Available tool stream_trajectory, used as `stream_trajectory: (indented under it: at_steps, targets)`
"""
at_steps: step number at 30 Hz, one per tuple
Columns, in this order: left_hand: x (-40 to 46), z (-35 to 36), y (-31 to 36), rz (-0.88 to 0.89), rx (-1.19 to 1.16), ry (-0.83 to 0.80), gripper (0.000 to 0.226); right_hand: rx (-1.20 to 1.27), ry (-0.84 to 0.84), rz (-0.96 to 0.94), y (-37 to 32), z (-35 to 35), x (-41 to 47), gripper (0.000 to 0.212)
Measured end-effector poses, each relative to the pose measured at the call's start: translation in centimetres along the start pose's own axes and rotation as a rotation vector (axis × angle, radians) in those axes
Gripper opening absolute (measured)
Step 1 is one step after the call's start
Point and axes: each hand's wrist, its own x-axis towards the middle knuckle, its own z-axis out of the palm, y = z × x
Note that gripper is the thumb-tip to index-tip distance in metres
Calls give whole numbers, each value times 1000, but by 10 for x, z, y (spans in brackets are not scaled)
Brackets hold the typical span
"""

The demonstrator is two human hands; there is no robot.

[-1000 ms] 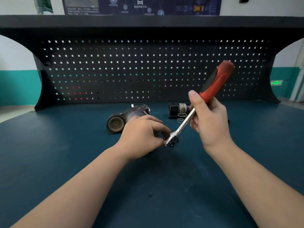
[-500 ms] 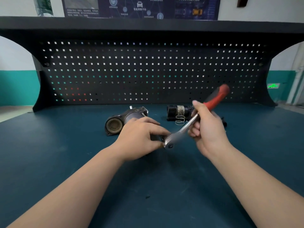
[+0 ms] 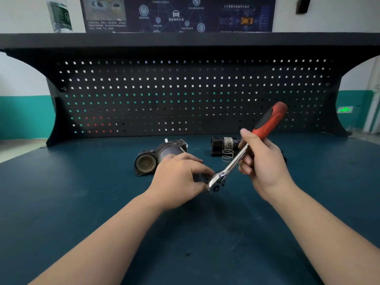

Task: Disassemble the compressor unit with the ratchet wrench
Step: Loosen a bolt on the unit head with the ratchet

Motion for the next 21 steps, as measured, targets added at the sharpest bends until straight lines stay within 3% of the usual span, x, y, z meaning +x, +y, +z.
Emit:
stream_trajectory:
  at_steps: [4, 9, 11, 21]
  targets:
    - [0, 0, 0, -7, 12, 11, 21, -28, 104, 109, 4, -2, 2, 28]
    - [1, 1, 1, -22, 19, 14, 23, 124, 293, 710, 17, -7, 2, 30]
    - [1, 0, 0, -10, 24, -5, 21, 188, 316, 832, 20, -7, 0, 29]
    - [1, -9, -1, 22, 53, -124, 25, 179, 233, 675, 14, -9, 3, 23]
